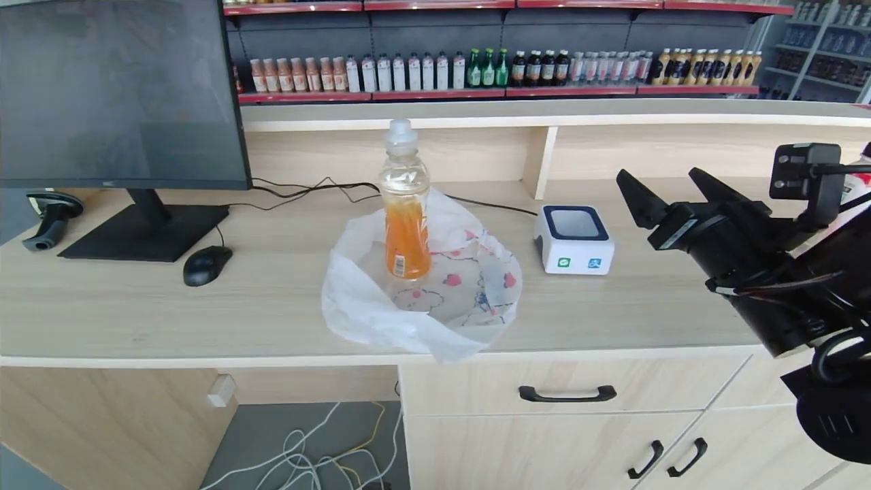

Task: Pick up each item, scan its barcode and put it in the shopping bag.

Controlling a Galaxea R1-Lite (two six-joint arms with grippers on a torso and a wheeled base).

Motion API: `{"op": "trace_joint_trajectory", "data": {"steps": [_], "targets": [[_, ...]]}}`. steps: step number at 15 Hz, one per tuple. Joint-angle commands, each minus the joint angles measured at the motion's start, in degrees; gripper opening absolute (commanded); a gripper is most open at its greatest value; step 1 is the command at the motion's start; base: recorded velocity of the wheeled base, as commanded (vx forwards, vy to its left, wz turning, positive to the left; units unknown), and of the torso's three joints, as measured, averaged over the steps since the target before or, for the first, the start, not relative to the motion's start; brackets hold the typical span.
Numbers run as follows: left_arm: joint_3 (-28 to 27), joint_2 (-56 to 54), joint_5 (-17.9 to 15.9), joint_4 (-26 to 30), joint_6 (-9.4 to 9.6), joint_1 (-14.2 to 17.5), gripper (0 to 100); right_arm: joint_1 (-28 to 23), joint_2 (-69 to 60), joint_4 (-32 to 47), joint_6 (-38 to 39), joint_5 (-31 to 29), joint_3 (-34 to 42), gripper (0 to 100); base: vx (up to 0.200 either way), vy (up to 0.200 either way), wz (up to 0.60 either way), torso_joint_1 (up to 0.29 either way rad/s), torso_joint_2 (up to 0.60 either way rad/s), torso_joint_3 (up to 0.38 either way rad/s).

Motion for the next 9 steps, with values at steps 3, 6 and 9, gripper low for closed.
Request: {"op": "trace_joint_trajectory", "data": {"steps": [3,6,9], "targets": [[0.0,0.0,0.02,0.1,-0.07,-0.01,100,0.06,-0.05,-0.08,-0.01,0.0,1.96,100,0.0,-0.2,-0.6,0.002,0.01,0.004],[0.0,0.09,0.02,0.1,-0.15,0.07,100,-0.02,0.13,-0.08,-0.01,0.0,2.49,100,0.0,-0.2,0.0,0.007,0.0,0.001],[0.0,0.09,0.02,0.1,-0.24,0.07,100,-0.55,0.39,-0.08,-0.36,0.0,1.87,100,0.0,-0.2,0.0,0.002,0.0,0.004]]}}
